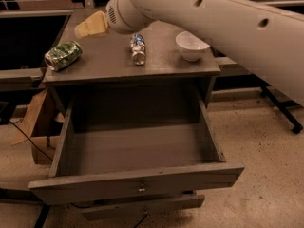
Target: Place redbull can into top drawer
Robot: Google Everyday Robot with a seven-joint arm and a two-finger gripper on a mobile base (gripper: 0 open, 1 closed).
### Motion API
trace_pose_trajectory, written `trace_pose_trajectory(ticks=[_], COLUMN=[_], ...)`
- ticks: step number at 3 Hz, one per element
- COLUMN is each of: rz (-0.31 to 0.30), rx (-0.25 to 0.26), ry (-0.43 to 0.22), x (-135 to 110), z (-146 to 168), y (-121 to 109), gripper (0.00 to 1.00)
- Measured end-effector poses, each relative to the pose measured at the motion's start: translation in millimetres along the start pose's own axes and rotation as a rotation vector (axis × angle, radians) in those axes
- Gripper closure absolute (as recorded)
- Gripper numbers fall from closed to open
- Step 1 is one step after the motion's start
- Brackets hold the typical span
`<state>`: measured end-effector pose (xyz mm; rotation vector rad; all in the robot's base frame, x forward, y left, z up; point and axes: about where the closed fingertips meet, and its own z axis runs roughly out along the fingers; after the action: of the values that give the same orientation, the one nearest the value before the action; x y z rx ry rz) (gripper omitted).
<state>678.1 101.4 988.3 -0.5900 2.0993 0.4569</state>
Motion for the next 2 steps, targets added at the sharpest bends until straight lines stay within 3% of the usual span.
trace_pose_trajectory(ticks=[1, 2], rz=[0.015, 0.015], rx=[0.036, 0.038], ry=[0.048, 0.052], x=[5.3, 5.9], z=[28.8, 31.4], y=[-10.4, -10.8], gripper=[0.00, 0.00])
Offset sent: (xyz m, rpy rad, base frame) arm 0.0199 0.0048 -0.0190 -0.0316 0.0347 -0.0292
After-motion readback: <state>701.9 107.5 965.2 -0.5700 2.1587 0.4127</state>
